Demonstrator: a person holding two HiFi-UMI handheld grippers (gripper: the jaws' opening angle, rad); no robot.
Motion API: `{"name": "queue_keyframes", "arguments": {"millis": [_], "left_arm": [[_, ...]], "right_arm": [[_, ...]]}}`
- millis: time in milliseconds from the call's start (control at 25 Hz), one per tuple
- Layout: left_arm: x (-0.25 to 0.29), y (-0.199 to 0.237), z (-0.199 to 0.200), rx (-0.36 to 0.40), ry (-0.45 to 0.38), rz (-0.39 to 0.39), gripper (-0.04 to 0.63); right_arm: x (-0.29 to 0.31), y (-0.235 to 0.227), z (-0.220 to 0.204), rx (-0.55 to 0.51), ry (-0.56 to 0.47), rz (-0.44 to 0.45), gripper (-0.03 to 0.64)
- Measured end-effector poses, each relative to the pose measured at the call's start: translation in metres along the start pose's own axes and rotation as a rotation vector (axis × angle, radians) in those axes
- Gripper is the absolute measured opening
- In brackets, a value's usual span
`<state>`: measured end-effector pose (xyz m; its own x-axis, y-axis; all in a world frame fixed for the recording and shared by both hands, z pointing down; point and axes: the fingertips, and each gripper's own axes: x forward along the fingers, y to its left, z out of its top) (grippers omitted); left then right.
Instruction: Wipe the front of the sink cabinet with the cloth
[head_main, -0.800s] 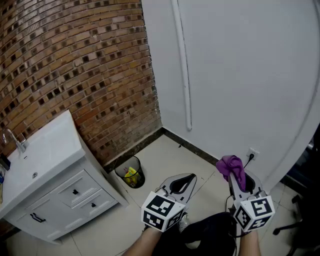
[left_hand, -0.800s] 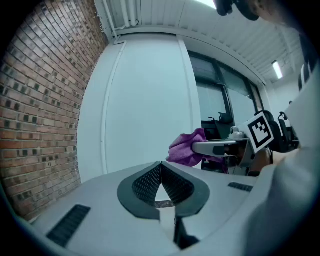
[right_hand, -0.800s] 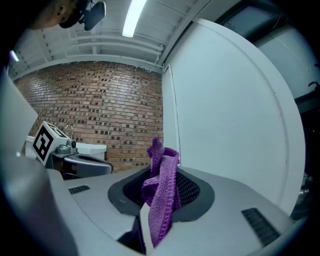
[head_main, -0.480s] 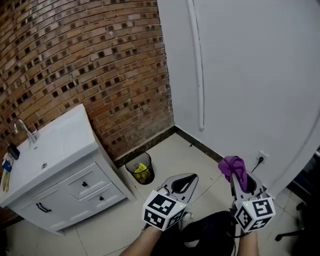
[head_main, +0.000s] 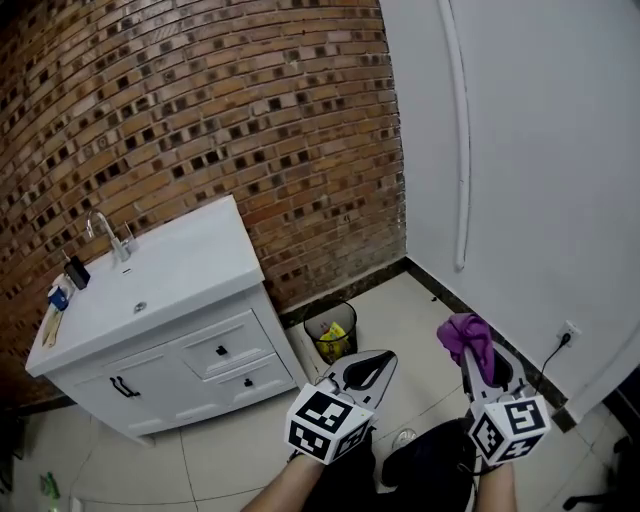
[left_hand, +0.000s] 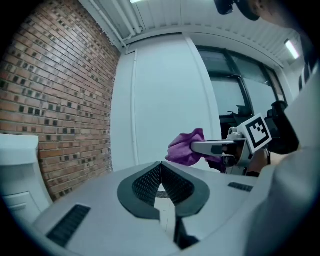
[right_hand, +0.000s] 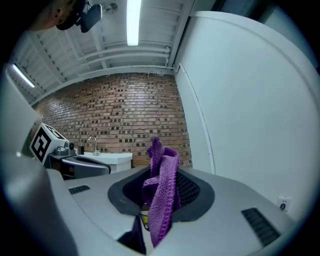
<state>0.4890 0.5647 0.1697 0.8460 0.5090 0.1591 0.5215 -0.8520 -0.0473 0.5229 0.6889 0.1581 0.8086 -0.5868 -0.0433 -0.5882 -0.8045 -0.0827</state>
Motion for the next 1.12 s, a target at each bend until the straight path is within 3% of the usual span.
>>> {"name": "queue_keyframes", "arguments": {"millis": [720,1120], "left_arm": [[-0.157,0.092,-0.021,-0.011,0.006,0.335,0.005],[-0.267,0.135,-0.038,-0.038,0.023,0.547,0.005]], "right_arm": [[0.066,0.175,-0.010,0.020,-0.015,0.347,0.098],[0.092,0.299,-0.019,0.026,-0.003,0.578,0.098]]}}
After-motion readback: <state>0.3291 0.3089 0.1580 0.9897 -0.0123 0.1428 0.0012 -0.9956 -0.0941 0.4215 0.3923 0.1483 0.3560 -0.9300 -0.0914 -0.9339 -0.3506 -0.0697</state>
